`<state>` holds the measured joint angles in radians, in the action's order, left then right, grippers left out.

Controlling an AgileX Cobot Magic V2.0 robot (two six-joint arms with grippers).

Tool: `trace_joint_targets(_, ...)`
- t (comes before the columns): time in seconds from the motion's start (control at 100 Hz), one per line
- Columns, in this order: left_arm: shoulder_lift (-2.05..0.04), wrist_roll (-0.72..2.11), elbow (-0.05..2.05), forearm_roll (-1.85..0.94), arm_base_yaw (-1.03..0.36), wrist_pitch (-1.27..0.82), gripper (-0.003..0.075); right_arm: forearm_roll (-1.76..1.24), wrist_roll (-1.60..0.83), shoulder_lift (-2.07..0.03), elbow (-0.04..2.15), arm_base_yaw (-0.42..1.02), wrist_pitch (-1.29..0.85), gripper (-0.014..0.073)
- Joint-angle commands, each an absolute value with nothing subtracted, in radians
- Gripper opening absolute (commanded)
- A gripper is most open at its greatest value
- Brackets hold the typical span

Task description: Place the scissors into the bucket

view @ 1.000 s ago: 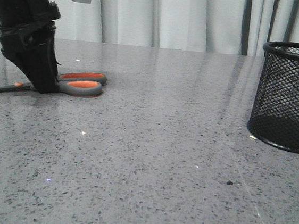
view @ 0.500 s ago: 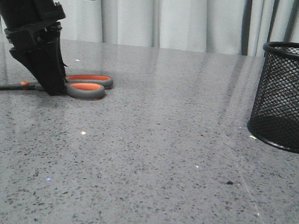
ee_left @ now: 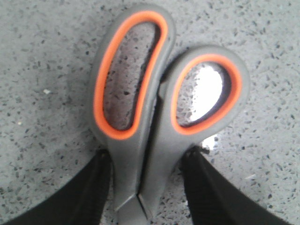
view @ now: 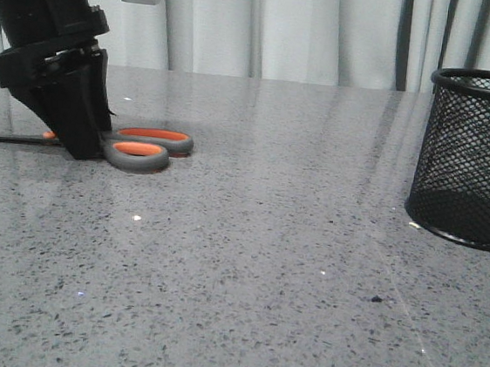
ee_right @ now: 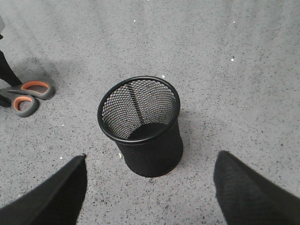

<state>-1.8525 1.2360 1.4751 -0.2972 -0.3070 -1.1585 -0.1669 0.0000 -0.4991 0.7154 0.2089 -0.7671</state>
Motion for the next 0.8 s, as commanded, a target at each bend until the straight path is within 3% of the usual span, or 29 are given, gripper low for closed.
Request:
trace_joint_targets(0.0, -1.843, 1.247, 1.479, -0.239, -0.312, -1.182, 0.0271, -0.164, -0.011, -0.513, 0.75, 0.209, -0.703, 0.0508)
trace_joint_targets(0.28, -1.83, 1.247, 1.479, -0.239, -0.312, -1.176, 0.0113, -0.164, -0.011, -0.513, 0.75, 0.209, -0.692, 0.0508)
trace_joint_targets(0.62, -1.697, 1.247, 1.5, -0.326, -0.312, -1.057, 0.0106, -0.212, -0.011, -0.513, 0.75, 0.209, -0.658, 0.0508)
trace_joint_targets(0.79, -1.584, 1.249, 1.524, -0.444, -0.317, -0.975, 0.0106, -0.538, -0.245, -0.513, 0.75, 0.209, -0.582, 0.0508)
